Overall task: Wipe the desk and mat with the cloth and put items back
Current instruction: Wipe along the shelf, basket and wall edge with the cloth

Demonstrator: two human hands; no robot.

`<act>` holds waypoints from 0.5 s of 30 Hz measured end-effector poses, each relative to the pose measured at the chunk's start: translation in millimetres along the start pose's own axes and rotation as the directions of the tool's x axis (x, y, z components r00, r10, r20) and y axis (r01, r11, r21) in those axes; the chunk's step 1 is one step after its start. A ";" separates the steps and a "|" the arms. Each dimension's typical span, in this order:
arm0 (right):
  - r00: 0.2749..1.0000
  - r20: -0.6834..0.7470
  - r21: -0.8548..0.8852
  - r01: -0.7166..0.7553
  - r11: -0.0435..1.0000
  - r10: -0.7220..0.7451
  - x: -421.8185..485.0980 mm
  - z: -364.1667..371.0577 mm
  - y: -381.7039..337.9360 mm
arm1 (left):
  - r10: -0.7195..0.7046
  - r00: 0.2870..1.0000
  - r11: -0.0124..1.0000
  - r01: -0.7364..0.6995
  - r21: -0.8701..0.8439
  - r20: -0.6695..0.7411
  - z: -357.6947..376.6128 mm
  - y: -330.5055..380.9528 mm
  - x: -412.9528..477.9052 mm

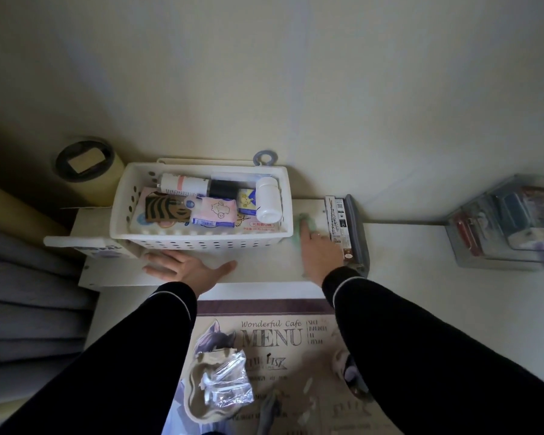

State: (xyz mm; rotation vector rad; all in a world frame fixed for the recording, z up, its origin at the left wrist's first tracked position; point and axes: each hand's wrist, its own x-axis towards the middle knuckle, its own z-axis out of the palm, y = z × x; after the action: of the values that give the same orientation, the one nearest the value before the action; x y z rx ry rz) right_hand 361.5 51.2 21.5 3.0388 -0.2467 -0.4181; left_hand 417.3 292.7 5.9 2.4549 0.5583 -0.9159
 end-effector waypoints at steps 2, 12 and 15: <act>0.987 0.023 0.024 -0.156 0.987 0.156 3.0 -8.8 -9.4 | 0.003 1.000 1.000 -0.003 0.003 -0.002 0.1 -0.2 1.5; 0.985 0.127 0.101 -0.128 0.987 0.114 -50.3 10.1 -28.0 | 0.007 1.000 1.000 -0.007 0.016 0.008 0.5 -1.2 -0.8; 0.909 0.175 0.035 -0.391 0.920 0.379 -46.1 7.0 -11.4 | 0.013 1.000 1.000 -0.014 0.026 0.008 0.8 -2.2 -0.8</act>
State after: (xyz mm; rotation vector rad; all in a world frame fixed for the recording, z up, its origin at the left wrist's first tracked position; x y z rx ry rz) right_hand 317.4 69.9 25.9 2.9136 -0.8708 -0.6365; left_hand 415.2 293.9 5.3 2.4748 0.5296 -0.9327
